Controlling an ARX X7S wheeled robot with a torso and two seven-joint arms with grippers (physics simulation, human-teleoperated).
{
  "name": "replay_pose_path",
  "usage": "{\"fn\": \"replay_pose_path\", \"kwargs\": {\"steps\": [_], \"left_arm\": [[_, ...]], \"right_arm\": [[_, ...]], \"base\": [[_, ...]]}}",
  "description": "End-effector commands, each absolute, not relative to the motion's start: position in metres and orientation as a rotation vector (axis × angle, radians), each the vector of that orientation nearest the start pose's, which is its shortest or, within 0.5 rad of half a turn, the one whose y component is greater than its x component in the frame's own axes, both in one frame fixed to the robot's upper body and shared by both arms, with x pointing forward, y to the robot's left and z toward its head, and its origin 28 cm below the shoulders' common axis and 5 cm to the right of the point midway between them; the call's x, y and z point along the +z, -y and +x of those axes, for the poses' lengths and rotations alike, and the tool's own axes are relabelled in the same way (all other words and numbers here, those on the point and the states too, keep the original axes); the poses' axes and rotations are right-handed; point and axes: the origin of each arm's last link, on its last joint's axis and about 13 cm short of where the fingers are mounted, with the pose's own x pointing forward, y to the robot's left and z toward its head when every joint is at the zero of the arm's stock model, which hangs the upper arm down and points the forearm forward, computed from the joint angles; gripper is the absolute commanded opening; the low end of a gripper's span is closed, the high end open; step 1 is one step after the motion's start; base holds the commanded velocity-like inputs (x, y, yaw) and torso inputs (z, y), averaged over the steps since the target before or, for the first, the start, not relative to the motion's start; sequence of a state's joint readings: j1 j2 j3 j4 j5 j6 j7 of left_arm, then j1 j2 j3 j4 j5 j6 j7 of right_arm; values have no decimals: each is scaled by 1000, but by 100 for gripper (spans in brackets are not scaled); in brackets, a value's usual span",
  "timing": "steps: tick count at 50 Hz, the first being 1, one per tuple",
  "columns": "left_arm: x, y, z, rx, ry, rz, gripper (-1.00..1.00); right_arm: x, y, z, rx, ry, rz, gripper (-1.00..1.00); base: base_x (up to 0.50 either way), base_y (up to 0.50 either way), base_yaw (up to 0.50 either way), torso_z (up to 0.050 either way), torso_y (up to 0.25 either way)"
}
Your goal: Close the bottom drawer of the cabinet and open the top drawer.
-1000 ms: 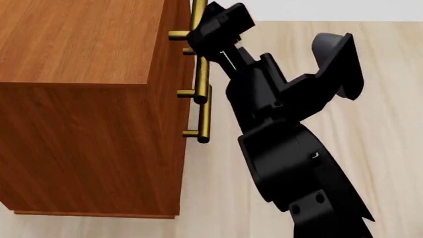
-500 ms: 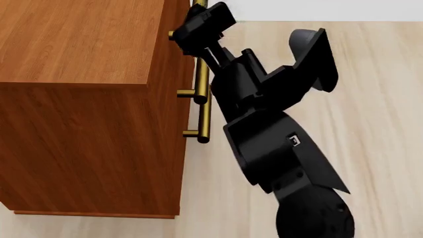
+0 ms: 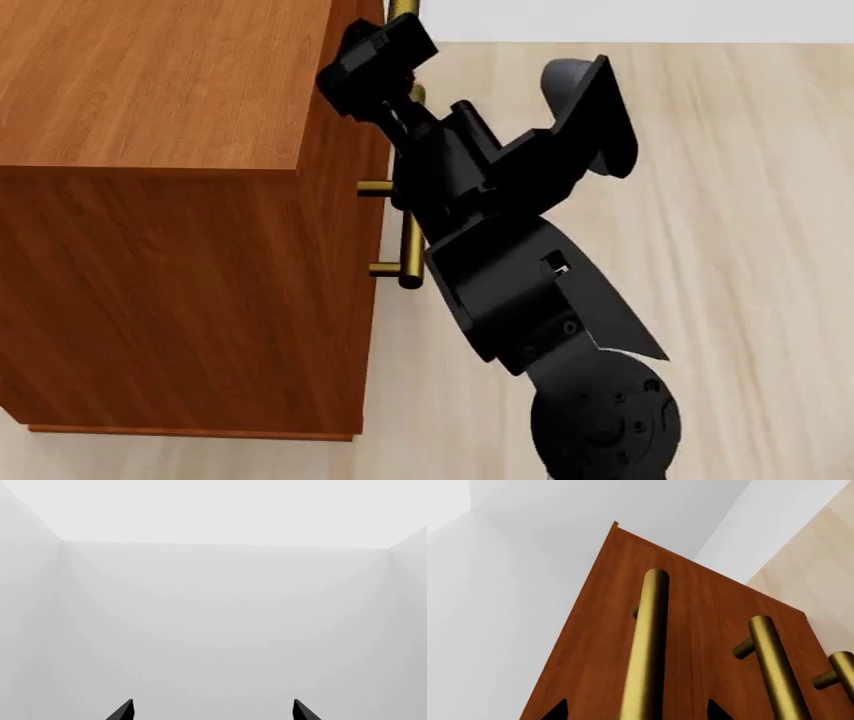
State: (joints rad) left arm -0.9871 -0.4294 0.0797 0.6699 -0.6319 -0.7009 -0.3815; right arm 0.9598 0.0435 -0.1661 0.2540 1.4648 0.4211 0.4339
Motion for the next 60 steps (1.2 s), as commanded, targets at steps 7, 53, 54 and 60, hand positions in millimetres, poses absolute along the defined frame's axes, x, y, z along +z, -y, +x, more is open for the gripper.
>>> {"fn": "replay_pose_path", "kwargs": {"steps": [7, 53, 54, 60], "left_arm": [[334, -231, 241, -80, 830, 1, 100], [336, -228, 240, -86, 834, 0, 100], [336, -228, 240, -86, 835, 1, 100], [337, -229, 239, -85, 836, 3, 100]], "right_arm": [[243, 22, 349, 488, -153, 1051, 100], [266, 43, 335, 456, -63, 1242, -100], [267, 43, 335, 455, -61, 1242, -100], [268, 48, 335, 448, -44, 1281, -100]], "base": [[2, 2, 4, 0, 0], [-2, 1, 0, 0, 1], [0, 0, -2, 0, 11], [-5, 0, -2, 0, 4]]}}
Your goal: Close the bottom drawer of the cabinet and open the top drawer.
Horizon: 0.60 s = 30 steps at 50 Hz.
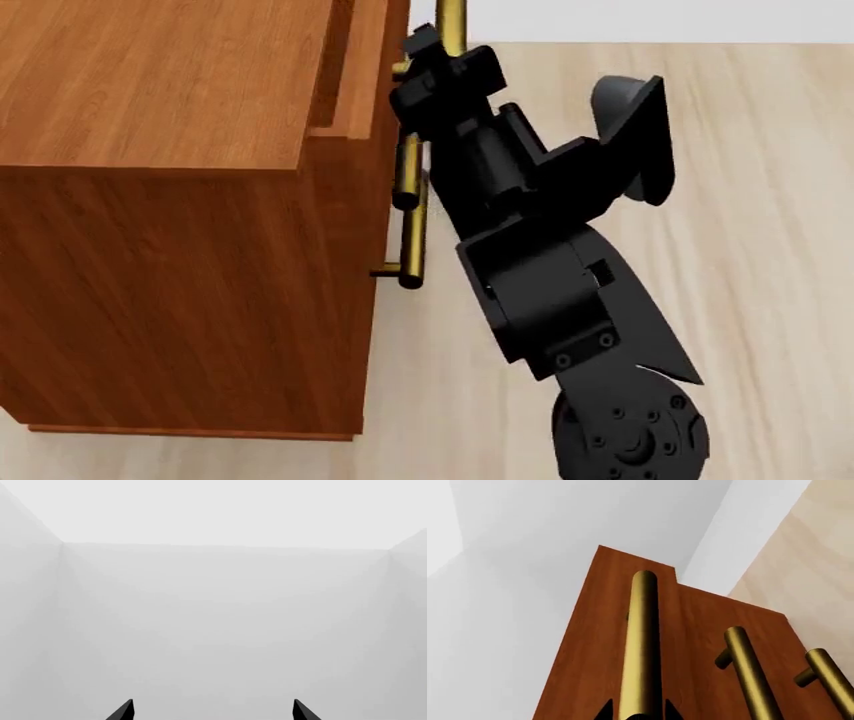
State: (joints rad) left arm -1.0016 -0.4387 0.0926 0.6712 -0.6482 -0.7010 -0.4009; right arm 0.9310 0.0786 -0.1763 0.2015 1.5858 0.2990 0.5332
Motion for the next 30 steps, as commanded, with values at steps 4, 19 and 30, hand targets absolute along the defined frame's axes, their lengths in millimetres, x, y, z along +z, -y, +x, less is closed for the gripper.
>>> {"fn": "replay_pose_path", "kwargs": {"steps": [4, 19, 30], "left_arm": [[336, -228, 240, -85, 836, 3, 100], [338, -227, 239, -91, 841, 4, 100], [339, -226, 239, -96, 842, 3, 100]], "right_arm": [[270, 52, 334, 443, -28, 1299, -100], [278, 71, 327, 426, 49, 1367, -100], [278, 85, 322, 408, 99, 1397, -100]], "base": [[-7, 0, -2, 0, 5], [-6, 0, -2, 1, 6], [-6, 0, -2, 1, 5]]}}
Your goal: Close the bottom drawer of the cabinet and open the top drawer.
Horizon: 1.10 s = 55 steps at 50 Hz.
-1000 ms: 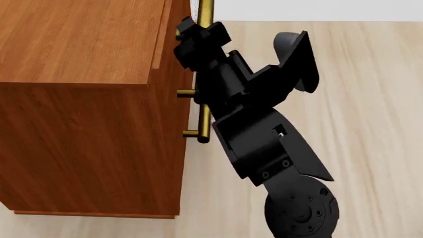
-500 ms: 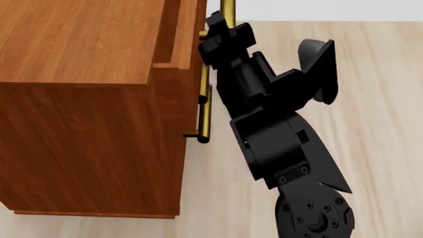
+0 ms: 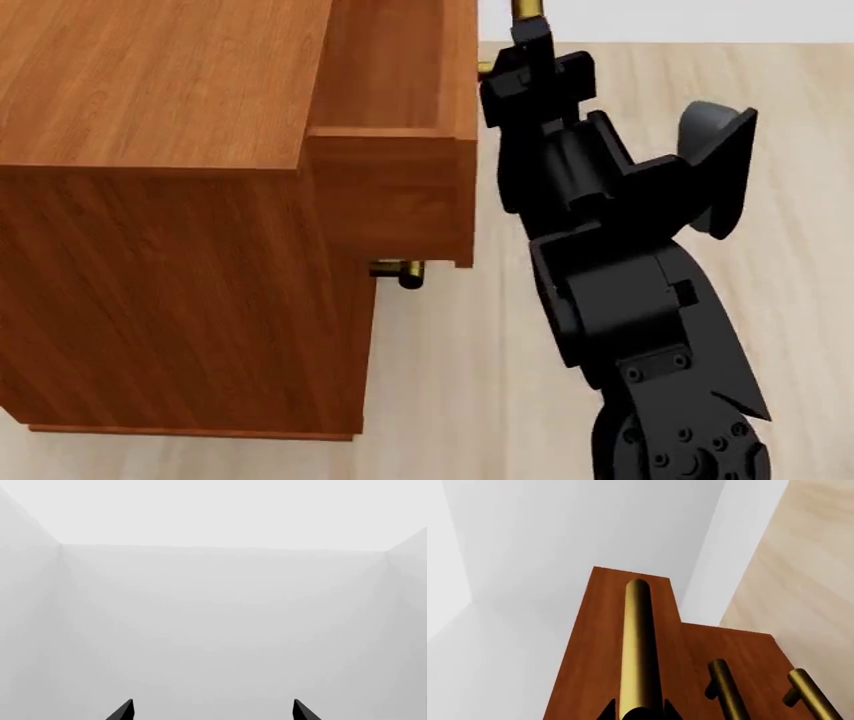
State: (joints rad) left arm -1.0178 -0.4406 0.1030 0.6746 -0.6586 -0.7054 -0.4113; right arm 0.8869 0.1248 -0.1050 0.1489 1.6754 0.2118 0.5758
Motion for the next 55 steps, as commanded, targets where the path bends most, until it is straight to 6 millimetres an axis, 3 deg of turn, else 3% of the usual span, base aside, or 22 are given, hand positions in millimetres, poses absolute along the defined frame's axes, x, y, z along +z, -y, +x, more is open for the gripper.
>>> {"fn": "replay_pose_path", "kwargs": {"steps": [1, 34, 35, 55], "left_arm": [[339, -226, 238, -95, 843, 4, 100], [340, -225, 240, -97, 843, 5, 100], [340, -225, 240, -98, 842, 5, 100], [341, -224, 239, -99, 845, 5, 100]], "right_arm": [[278, 85, 322, 406, 100, 1398, -100], [275, 89, 325, 385, 114, 1401, -100], [275, 89, 325, 384, 114, 1401, 100], [274, 91, 325, 378, 118, 1401, 100]], "base": [[-15, 0, -3, 0, 0], [-8, 0, -3, 1, 6], [-16, 0, -3, 0, 0], [-1, 0, -1, 1, 2]]}}
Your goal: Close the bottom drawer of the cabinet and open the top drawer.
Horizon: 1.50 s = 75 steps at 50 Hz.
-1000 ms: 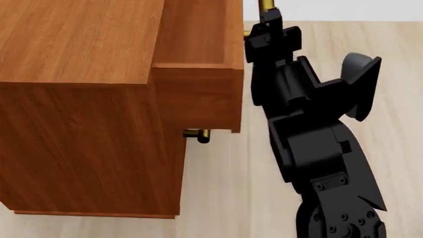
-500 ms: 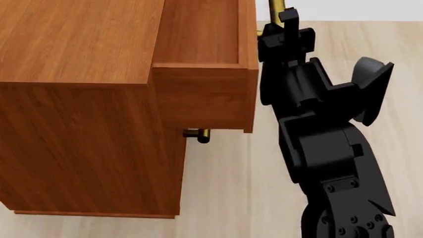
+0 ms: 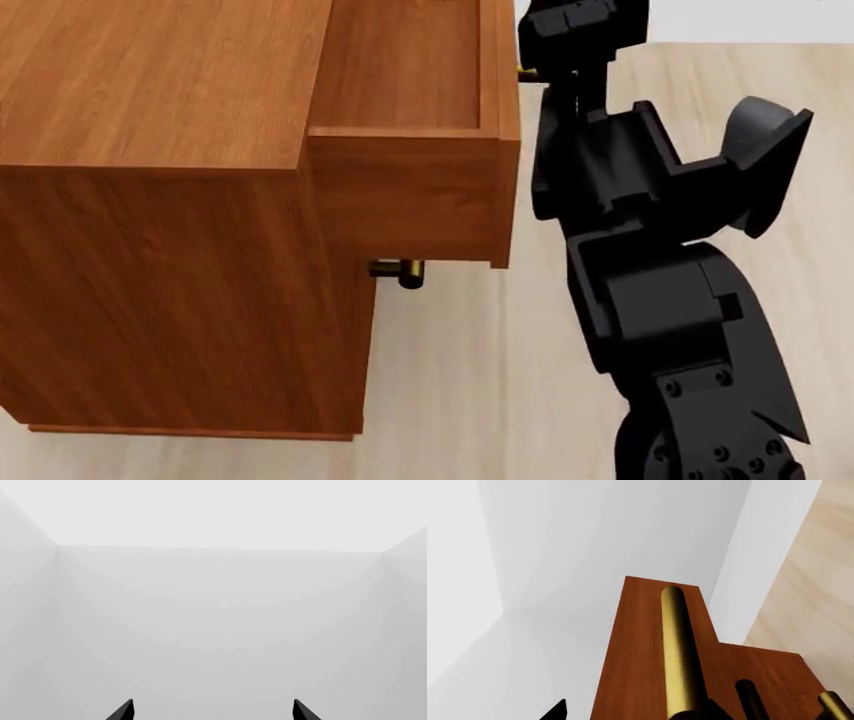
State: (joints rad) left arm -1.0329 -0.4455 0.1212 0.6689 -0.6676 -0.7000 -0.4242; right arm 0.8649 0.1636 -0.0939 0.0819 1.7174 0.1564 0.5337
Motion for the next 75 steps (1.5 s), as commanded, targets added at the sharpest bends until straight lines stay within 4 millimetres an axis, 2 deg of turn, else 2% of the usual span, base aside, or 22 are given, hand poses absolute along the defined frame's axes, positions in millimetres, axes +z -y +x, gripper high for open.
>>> {"fn": "replay_pose_path", "kwargs": {"steps": [1, 12, 25, 31, 50, 63, 72, 75], "left_arm": [[341, -224, 239, -99, 845, 5, 100], [341, -223, 239, -101, 846, 4, 100], [341, -224, 238, -99, 847, 4, 100], [340, -224, 238, -99, 847, 3, 100], [342, -223, 238, -104, 848, 4, 100], [341, -222, 240, -105, 846, 3, 100], [340, -222, 240, -104, 844, 1, 100], [340, -222, 240, -106, 844, -1, 100]], "right_arm": [[273, 91, 325, 378, 118, 1401, 100], [272, 93, 325, 358, 119, 1403, 100], [256, 96, 330, 291, 90, 1411, 100], [262, 99, 333, 270, 92, 1409, 100], [260, 114, 333, 200, 130, 1399, 100], [268, 130, 326, 125, 179, 1286, 100], [284, 136, 322, 67, 204, 1070, 100], [288, 137, 321, 46, 202, 948, 100]], "base": [[-11, 0, 0, 0, 11], [-1, 0, -1, 1, 3], [0, 0, -1, 0, 1], [0, 0, 0, 0, 0], [0, 0, 0, 0, 0], [0, 0, 0, 0, 0], [0, 0, 0, 0, 0], [0, 0, 0, 0, 0]]}}
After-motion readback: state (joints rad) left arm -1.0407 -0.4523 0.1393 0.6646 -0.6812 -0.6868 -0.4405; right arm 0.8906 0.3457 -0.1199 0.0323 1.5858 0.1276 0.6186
